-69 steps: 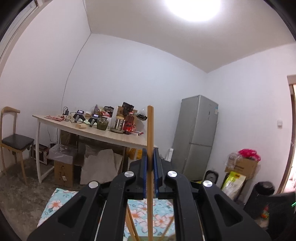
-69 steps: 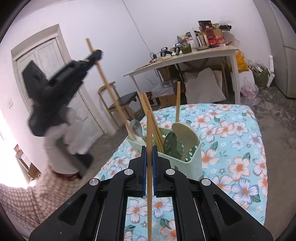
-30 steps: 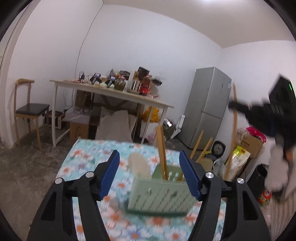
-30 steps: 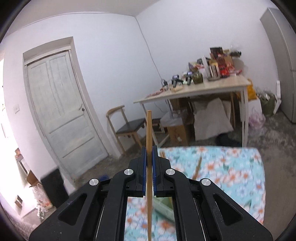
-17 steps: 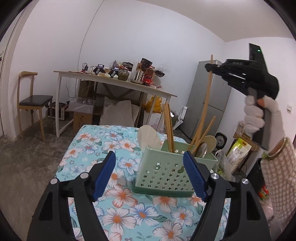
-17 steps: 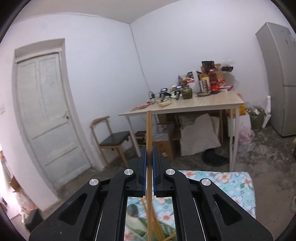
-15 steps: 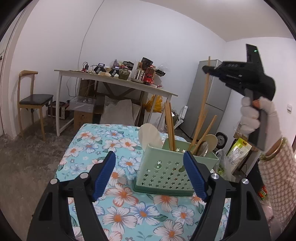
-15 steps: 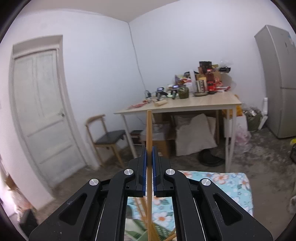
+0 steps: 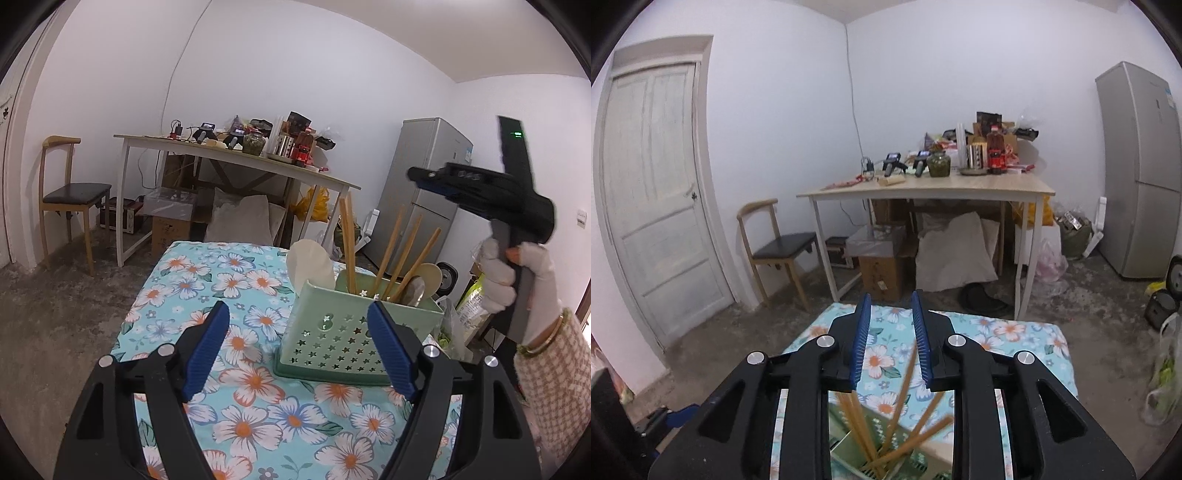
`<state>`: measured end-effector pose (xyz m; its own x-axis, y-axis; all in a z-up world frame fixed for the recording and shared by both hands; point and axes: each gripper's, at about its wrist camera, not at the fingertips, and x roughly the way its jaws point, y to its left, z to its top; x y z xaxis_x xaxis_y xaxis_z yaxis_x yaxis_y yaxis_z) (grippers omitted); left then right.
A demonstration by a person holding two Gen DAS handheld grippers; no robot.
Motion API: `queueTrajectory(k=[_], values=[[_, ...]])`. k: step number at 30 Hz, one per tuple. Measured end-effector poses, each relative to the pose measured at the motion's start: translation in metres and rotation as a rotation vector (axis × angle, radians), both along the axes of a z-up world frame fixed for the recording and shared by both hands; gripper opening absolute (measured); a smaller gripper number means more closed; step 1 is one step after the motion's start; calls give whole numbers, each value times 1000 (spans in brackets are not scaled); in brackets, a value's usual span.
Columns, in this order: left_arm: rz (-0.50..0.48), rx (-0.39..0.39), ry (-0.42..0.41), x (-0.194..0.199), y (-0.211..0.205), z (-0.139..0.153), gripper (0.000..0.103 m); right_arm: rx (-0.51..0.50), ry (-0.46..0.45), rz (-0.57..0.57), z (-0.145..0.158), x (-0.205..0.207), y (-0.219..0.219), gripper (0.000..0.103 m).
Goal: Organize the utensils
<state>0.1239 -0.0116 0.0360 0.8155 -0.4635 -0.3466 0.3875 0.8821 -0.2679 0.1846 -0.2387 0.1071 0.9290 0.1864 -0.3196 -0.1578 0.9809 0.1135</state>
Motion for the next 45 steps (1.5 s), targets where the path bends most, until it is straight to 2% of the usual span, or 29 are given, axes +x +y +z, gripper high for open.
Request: queueTrajectory(k=[5, 11, 17, 20, 23, 28, 29, 31, 36, 45], values=[[-9, 10, -5, -6, -5, 4, 78, 63, -28, 4, 2, -42, -17, 30], [1, 11, -17, -10, -4, 8, 80, 148, -24, -8, -13, -83, -41, 44], [-5, 10, 16, -13, -6, 3, 80, 274, 146, -33, -67, -97, -59, 48], [10, 34, 48, -17, -12, 0, 86, 299, 213, -55, -92, -106, -56, 50], [32, 67, 69, -23, -19, -3, 91, 265, 258, -73, -108, -113, -46, 55], [80, 145, 97, -32, -30, -4, 93, 163, 285, -103, -121, -129, -28, 70], [99, 166, 98, -34, -33, -4, 94, 149, 283, -106, -124, -135, -26, 71], [130, 194, 94, -37, -36, -3, 97, 118, 273, -118, -125, -142, -23, 82], [176, 248, 80, -39, -41, 1, 97, 64, 228, -175, -119, -150, -20, 95], [186, 270, 80, -35, -44, 1, 97, 50, 227, -224, -122, -147, -22, 95]])
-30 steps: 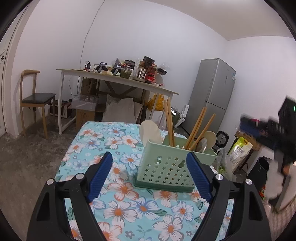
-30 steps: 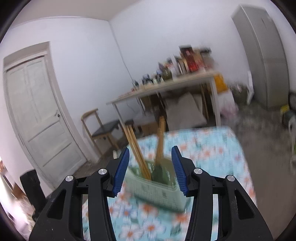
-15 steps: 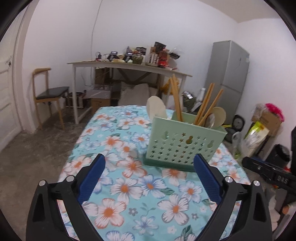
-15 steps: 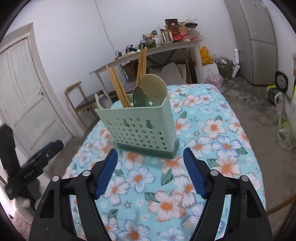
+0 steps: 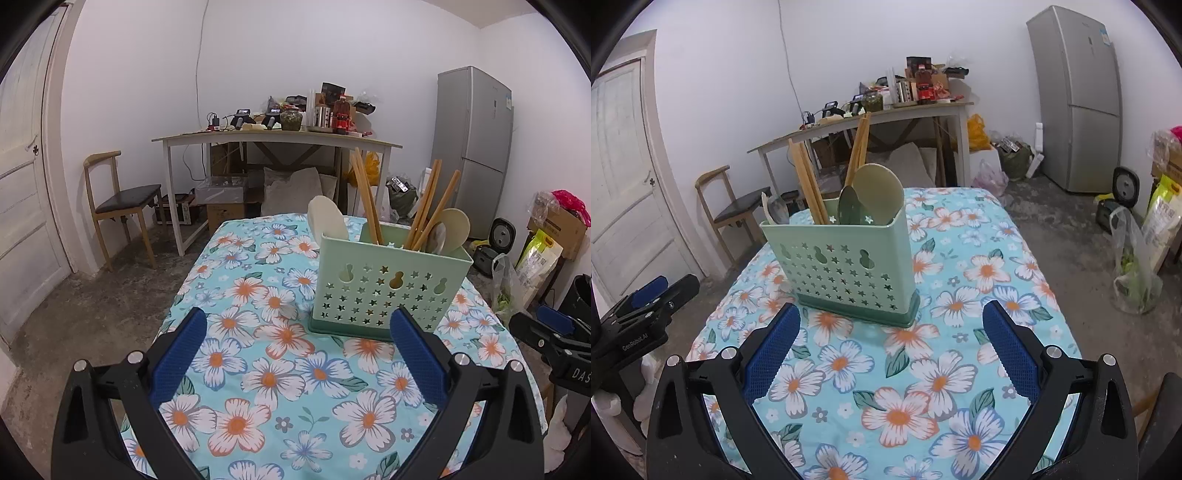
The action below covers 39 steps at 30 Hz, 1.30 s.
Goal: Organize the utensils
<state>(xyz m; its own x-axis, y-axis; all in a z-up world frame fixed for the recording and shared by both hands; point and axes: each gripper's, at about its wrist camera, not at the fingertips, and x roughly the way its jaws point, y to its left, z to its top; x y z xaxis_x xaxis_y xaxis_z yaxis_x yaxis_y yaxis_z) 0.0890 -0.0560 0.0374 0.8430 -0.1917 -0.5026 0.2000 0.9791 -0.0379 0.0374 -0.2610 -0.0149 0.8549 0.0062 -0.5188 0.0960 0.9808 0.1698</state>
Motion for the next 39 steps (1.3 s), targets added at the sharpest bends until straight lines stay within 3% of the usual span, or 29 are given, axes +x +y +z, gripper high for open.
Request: queueTrajectory(k=[22, 29, 39], values=[[64, 63, 74, 14, -6, -15, 97, -72, 51, -72, -2, 4, -10, 95], [78, 40, 73, 11, -3, -12, 97, -101, 41, -95, 6, 1, -14, 95], [187, 32, 76, 10, 9, -12, 97, -112, 46, -129, 9, 0, -23, 95]])
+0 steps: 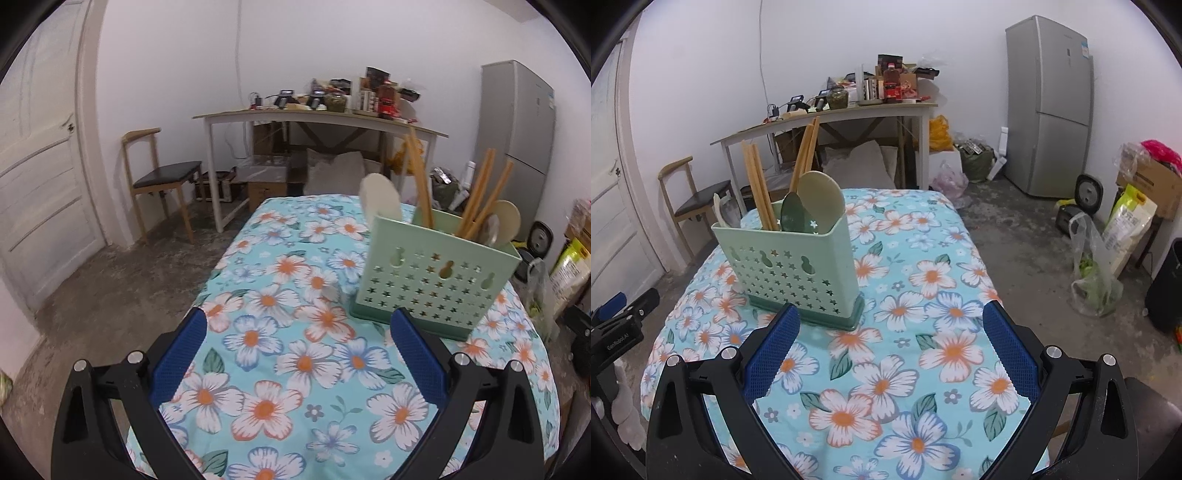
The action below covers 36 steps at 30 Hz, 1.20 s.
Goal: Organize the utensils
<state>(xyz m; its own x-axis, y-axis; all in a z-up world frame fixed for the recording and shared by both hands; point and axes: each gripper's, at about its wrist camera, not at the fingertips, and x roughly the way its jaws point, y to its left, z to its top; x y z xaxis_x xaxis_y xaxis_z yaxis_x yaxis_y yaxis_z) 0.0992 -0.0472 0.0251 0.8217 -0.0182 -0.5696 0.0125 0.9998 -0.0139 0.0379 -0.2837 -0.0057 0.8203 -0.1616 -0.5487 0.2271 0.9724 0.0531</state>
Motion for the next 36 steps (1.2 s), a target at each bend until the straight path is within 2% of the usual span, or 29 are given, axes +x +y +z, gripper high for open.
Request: queueTrajectory(k=[7, 36], values=[[43, 11, 5, -1, 6, -1, 97, 1, 2, 1, 0, 0, -1, 95], [61, 20, 16, -2, -2, -4, 97, -18, 6, -26, -1, 0, -7, 95]])
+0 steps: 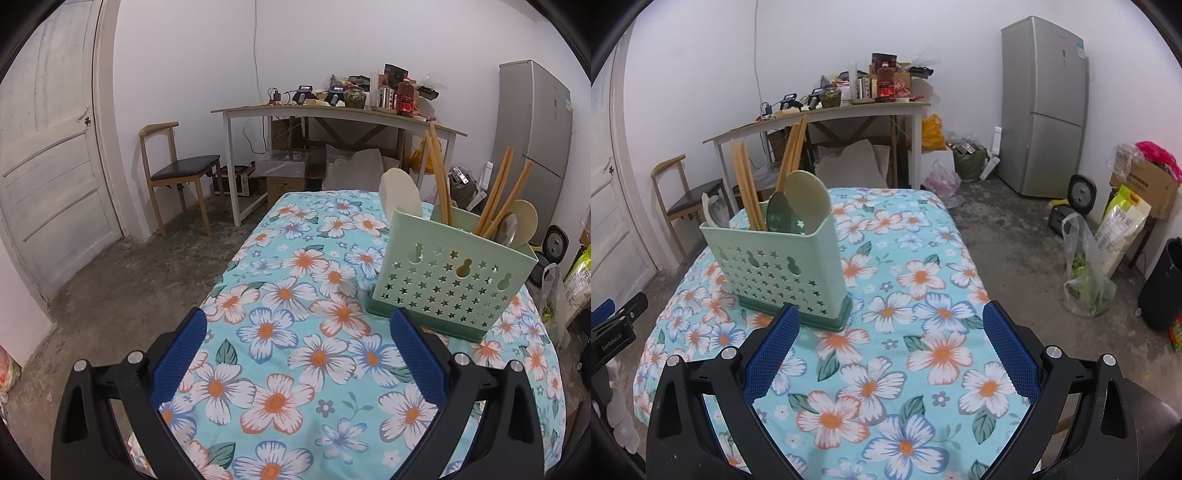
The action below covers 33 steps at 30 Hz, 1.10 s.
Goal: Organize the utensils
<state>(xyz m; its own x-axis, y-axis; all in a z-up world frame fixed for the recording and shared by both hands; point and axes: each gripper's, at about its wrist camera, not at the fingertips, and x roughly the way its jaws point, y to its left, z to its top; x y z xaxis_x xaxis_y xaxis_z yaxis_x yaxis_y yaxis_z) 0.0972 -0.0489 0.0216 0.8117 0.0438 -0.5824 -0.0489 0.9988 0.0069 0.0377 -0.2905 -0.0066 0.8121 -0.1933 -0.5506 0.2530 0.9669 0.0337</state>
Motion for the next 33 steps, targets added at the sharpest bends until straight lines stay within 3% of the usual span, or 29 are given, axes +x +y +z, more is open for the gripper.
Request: queueTrajectory(k=[33], values=[[-31, 7, -11, -3, -10, 6, 97, 2, 3, 14, 4, 2, 1, 95]])
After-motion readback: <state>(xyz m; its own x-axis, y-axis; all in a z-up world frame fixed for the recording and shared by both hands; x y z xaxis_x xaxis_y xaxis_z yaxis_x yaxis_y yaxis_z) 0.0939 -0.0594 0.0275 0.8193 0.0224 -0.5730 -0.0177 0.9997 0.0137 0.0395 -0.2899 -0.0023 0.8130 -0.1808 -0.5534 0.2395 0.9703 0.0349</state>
